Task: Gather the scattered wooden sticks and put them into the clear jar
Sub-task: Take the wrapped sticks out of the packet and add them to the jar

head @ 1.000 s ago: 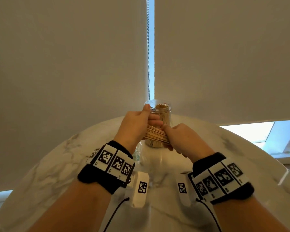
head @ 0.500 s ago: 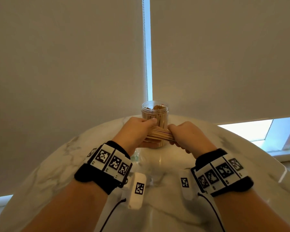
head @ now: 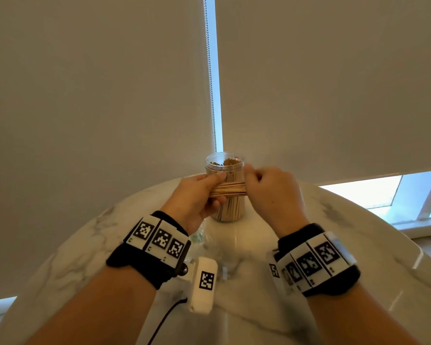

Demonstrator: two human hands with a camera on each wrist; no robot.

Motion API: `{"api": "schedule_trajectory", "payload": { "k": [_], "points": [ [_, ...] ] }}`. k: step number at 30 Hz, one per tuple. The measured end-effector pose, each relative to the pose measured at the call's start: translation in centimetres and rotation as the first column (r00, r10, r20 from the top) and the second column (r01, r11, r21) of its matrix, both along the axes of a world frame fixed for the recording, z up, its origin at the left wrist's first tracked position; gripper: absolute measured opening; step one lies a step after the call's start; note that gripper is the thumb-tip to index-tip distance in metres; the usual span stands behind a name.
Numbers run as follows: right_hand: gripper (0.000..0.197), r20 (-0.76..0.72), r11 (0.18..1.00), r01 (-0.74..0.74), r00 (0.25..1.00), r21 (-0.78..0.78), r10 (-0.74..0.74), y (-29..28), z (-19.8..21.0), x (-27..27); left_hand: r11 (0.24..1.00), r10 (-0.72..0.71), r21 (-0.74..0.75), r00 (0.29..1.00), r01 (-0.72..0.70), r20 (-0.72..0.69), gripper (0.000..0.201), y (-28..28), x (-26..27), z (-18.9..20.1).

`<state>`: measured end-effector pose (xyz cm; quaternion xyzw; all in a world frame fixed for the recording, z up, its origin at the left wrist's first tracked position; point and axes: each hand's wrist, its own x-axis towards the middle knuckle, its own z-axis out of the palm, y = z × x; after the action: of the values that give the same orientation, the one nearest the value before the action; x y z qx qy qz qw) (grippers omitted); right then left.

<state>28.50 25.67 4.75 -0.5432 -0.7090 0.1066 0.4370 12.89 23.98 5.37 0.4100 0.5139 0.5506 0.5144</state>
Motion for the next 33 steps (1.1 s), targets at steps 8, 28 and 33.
{"api": "schedule_trajectory", "payload": {
  "k": [8,28,33],
  "points": [
    [0.056,-0.112,0.997,0.003,0.994,-0.079,-0.012,1.1,-0.6,0.8,0.96,0.181,0.267,0.907,-0.079,-0.381,0.039,0.0,0.8,0.0],
    [0.044,-0.123,0.978,0.171,0.975,-0.115,-0.185,2.7,-0.9,4.9,0.934,0.32,0.249,0.909,-0.255,-0.267,0.056,4.2,-0.5,0.8],
    [0.045,-0.229,0.974,0.196,0.949,-0.114,-0.218,2.9,1.2,6.2,0.974,0.115,0.216,0.967,-0.065,-0.227,0.128,6.3,-0.8,0.5]
  ]
}}
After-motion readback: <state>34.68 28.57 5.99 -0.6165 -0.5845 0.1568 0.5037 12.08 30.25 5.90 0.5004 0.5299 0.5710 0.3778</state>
